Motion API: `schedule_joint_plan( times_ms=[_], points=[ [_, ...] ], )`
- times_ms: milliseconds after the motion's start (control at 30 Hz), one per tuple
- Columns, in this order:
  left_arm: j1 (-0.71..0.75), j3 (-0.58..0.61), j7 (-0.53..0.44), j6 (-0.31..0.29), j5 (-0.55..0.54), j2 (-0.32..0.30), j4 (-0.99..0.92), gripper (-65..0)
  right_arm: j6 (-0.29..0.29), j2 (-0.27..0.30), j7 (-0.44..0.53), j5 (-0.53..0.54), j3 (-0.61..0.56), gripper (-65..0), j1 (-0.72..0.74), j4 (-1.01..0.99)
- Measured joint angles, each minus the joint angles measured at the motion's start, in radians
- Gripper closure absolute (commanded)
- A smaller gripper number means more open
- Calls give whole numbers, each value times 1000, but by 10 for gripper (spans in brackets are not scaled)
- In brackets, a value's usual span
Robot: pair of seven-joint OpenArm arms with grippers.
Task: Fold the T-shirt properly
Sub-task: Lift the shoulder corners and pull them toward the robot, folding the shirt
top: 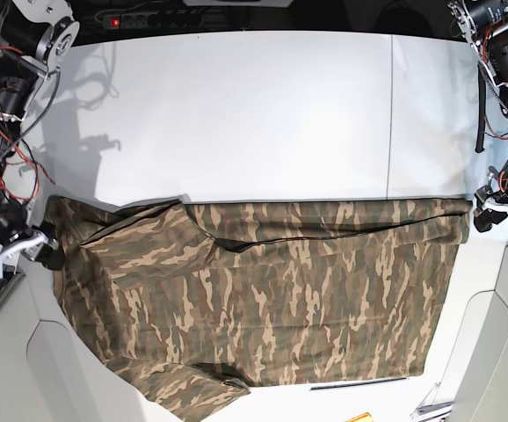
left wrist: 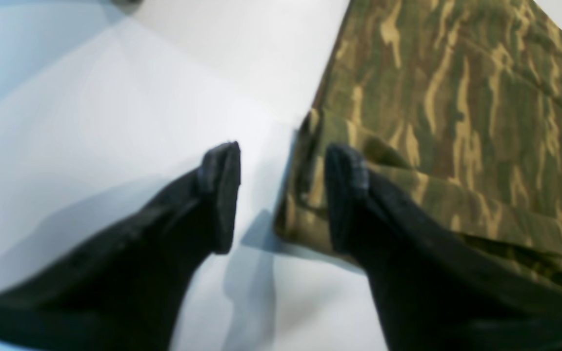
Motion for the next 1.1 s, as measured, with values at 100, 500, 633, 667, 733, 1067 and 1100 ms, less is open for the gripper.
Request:
schedule_joint_plan(
  times_ms=[100,500,633,667,733,1067,1100],
  points=[
    [21,0,-4,-1,-3,7,0,-400,0,0,24,22,44,-416,-57,0],
    [24,45,-178,-1,48,23,-90,-409,-2,-6,136,21,20,-440,-153,-2],
    [20,83,-189,-1,37,23,-96,-409,-22,-8,166,23,-57,-440,-153,-2],
    [18,84,-190,-1,33,30,-96,-409,-22,-8,172,22,-77,-440,-154,-2],
    [18,87,-197,-6,31,44,-96,-409,-39,-8,179,19,-113,-440,-153,-2],
    [15,88,-196,-55,26,115,-95,-124,-70,-9,197,-7,-182,-293,-150,-2],
    [16,88,-193,-55,28,115,-96,-43,-71,-11,200,-26,-182,-209,-150,-2]
  ],
)
